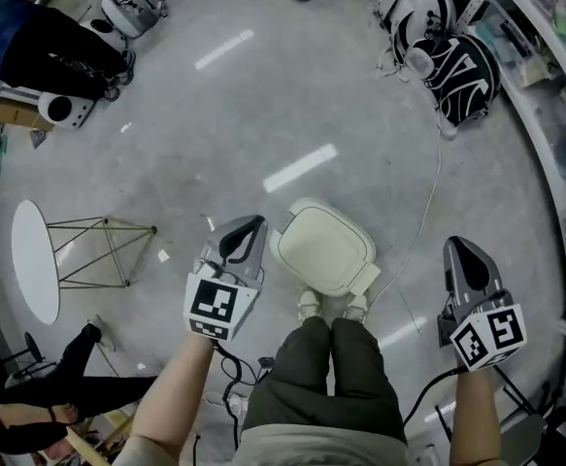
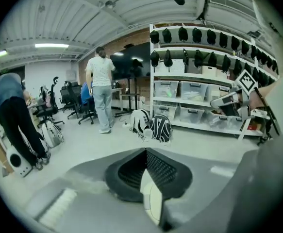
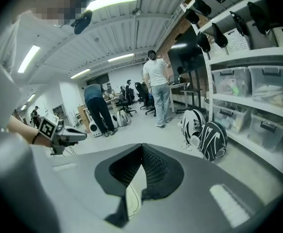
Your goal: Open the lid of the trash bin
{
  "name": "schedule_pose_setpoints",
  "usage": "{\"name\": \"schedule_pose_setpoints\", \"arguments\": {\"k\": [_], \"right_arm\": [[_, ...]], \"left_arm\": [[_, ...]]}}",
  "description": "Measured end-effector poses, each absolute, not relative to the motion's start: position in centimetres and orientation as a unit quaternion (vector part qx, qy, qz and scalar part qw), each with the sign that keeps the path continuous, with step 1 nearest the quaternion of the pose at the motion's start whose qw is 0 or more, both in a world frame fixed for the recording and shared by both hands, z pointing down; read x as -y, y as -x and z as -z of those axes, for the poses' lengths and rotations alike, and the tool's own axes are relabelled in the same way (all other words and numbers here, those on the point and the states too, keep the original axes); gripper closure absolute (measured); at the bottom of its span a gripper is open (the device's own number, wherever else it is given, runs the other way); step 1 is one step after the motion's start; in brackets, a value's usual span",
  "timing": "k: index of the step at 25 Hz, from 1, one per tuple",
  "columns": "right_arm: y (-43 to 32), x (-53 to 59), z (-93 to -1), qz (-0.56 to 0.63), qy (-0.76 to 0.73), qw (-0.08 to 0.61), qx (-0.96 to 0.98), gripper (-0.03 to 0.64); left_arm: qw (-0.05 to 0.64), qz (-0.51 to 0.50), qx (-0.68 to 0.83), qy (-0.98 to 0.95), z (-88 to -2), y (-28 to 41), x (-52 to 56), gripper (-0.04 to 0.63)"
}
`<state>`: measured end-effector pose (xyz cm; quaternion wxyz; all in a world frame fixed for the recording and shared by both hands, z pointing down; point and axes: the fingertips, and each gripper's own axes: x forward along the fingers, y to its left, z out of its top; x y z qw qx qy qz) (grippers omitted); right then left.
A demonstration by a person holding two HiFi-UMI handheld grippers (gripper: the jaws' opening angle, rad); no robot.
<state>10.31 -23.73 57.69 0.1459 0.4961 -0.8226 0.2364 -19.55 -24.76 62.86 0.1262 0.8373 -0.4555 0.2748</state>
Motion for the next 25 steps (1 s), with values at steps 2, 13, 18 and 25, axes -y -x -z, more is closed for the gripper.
{"name": "schedule_pose_setpoints", "arguments": {"k": [2,13,18,25], "right_arm": [[-10.6,23.6,-61.1,-0.244,-0.498,0.153,0.818,0.614],[-11.0,23.2,-75.5,-0.284,-0.49,0.194,0.801,0.614],[-11.7,23.1,-78.3,-0.286,-0.494,0.2,0.796,0.614],[-12.9,21.9,-79.3,-0.285,-0.493,0.219,0.792,0.614]], "left_arm": [[0.137,-0.282,0.451,-0.836,-66.9,19.8,25.1,0.594],[0.274,-0.364,0.406,-0.792,-87.1,20.4,23.9,0.594],[0.299,-0.377,0.395,-0.783,-92.2,20.7,23.1,0.594],[0.324,-0.39,0.379,-0.774,-93.6,21.0,23.0,0.594]]}}
